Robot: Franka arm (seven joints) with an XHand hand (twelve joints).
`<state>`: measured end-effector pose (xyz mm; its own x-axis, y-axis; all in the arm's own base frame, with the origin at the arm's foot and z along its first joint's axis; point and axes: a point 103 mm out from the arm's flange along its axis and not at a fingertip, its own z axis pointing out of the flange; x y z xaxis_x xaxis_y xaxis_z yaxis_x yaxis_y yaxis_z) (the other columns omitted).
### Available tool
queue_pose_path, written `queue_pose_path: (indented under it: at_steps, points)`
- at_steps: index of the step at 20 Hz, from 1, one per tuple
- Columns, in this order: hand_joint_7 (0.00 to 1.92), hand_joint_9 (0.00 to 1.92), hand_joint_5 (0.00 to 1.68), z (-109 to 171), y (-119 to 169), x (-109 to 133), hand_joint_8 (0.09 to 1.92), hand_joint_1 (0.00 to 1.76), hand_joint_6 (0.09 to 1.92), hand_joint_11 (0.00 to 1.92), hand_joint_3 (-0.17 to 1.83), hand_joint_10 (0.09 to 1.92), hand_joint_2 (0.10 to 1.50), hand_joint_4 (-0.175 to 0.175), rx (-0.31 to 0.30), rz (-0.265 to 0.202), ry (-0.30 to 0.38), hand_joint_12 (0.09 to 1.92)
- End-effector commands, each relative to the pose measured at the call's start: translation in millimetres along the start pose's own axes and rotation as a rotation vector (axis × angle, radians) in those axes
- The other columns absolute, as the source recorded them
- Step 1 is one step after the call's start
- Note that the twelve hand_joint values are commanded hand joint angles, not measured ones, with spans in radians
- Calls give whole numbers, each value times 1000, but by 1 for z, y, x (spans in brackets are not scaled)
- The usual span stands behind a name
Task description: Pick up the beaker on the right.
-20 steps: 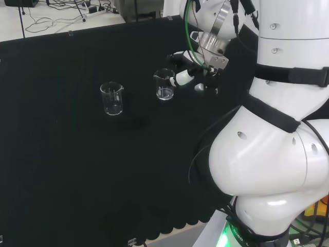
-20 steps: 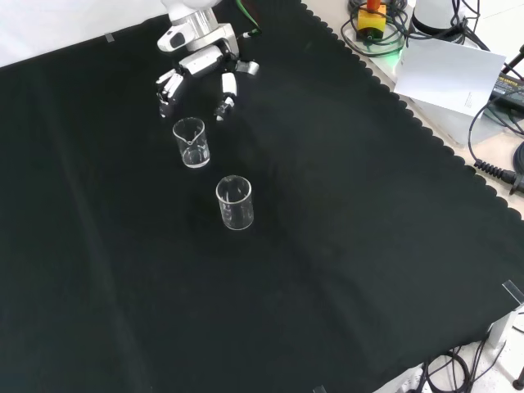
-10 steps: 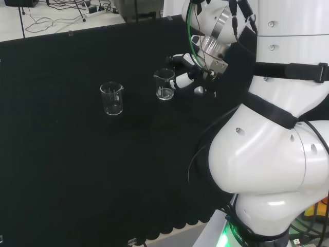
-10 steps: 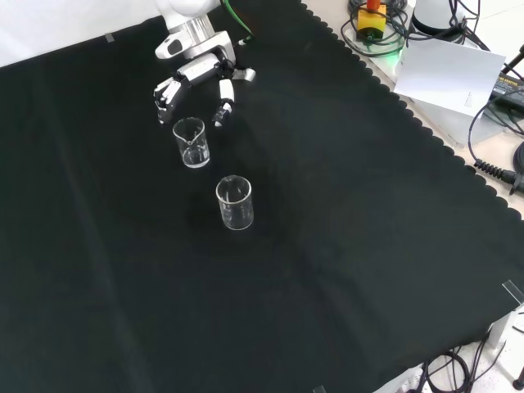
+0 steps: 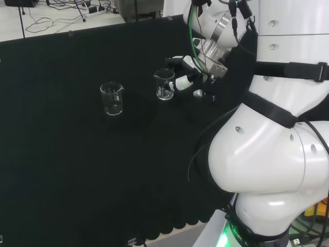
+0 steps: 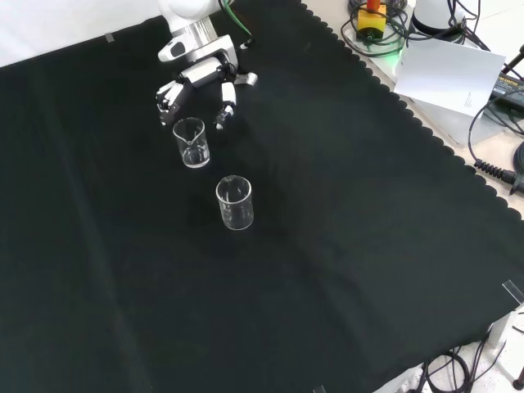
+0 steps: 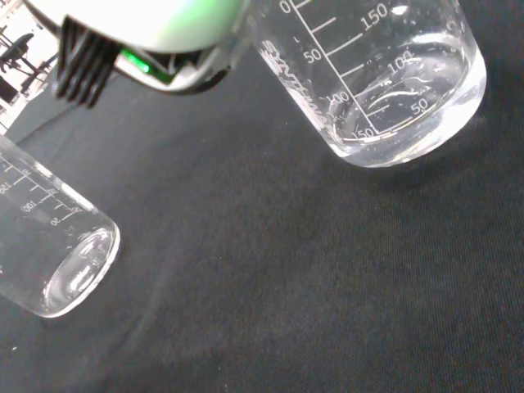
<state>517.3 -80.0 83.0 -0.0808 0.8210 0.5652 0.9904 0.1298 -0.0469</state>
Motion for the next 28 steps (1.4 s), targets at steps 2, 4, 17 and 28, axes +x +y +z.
queue_pose_path:
  at_steps: [2,4,17,28]
  points:
    - [315,442,517,5,-1,-3,763,913,87,5,710,696,494,-77,-25,-7,25,1421]
    - [317,444,519,6,-1,-4,763,913,87,6,712,695,493,-77,-24,-11,29,1421]
    - [324,449,528,13,2,-8,760,912,87,12,715,685,491,-77,-20,-25,70,1416]
    - [318,446,497,20,13,-16,755,912,87,13,711,679,492,-78,-16,-4,116,1415]
